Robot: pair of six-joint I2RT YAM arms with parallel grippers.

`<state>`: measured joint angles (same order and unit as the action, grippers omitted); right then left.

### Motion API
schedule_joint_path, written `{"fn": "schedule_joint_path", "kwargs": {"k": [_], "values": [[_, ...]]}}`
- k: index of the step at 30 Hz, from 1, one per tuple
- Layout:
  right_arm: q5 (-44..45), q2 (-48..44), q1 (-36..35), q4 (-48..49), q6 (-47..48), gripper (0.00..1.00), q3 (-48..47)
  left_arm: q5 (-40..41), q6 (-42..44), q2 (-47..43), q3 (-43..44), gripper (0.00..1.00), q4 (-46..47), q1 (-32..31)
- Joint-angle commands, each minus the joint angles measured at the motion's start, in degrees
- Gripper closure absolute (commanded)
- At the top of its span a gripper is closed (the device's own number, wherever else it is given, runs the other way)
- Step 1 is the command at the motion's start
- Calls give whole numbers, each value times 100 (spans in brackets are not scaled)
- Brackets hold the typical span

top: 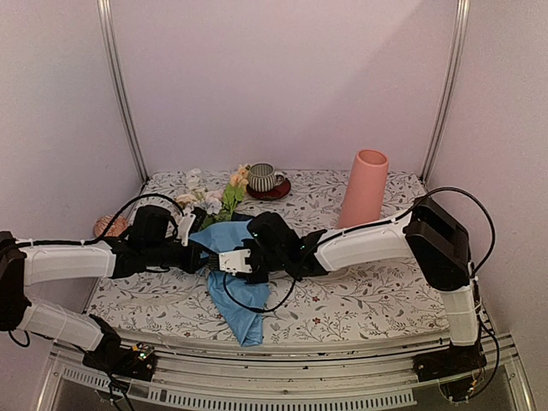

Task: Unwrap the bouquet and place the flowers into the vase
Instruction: Untie the half-tied ribbon from the folded wrapping paper.

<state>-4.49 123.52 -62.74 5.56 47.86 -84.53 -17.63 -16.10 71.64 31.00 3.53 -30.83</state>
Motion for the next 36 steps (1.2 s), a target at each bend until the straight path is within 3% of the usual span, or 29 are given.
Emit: {"fn": "schedule_joint_path", "kwargs": {"k": [1, 10, 15, 22, 36], "values": [[124, 258, -40, -261, 100, 73, -267, -92, 28, 32, -33, 100, 128, 46], [235, 518, -45, -186, 87, 76, -458, -83, 23, 53, -33, 100, 118, 42], [342, 303, -54, -211, -82, 96, -431, -72, 20, 52, -10, 100, 87, 46], [231, -504, 21, 441, -624, 97, 360, -24, 23, 65, 8, 100, 39, 42], [-618, -1378, 1288, 981, -3538, 97, 1822, 140, 72, 30, 0, 100, -113, 42]]}}
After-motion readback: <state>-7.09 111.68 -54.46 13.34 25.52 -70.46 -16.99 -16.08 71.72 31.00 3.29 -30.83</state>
